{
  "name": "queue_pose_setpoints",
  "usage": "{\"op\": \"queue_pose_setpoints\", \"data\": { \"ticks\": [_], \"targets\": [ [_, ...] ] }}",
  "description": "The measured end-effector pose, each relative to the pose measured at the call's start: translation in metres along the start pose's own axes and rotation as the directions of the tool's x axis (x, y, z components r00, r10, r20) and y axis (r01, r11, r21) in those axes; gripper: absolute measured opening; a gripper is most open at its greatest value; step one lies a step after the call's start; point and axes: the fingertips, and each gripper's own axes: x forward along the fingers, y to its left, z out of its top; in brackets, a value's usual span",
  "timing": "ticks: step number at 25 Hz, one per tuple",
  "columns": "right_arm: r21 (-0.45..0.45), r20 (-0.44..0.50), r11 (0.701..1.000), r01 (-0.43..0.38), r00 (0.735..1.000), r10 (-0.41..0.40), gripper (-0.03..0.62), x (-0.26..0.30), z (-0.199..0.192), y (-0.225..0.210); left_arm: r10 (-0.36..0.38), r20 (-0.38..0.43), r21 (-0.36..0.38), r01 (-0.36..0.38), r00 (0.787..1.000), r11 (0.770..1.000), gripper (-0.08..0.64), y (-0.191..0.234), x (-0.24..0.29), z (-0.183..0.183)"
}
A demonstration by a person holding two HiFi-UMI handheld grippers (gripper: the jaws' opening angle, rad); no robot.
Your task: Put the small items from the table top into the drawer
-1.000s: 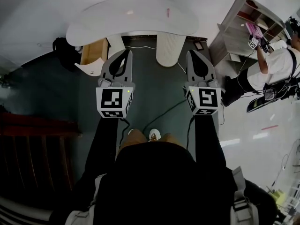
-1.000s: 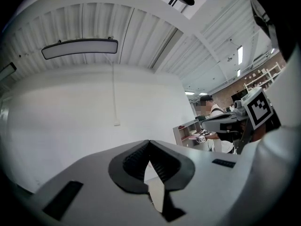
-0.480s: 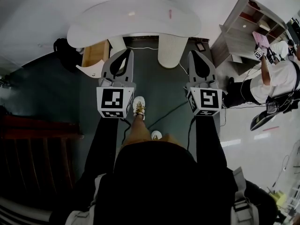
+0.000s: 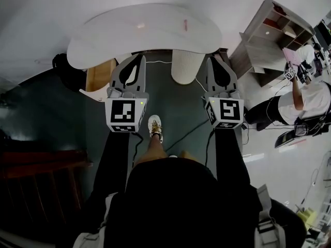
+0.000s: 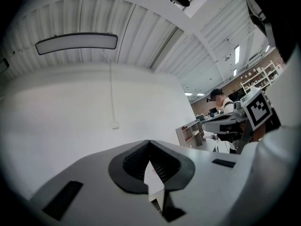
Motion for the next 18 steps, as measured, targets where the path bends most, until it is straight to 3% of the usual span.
{"op": "queue_pose_setpoints", "data": {
  "ticks": [18],
  "targets": [
    [-0.022, 0.011, 0.995, 0.101, 0.995, -0.101, 0.026, 0.199, -0.012, -0.011, -0.076, 0.029, 0.02, 0.076, 0.997, 0.997, 0.015, 0.136, 0.16, -0.034]
  ]
}}
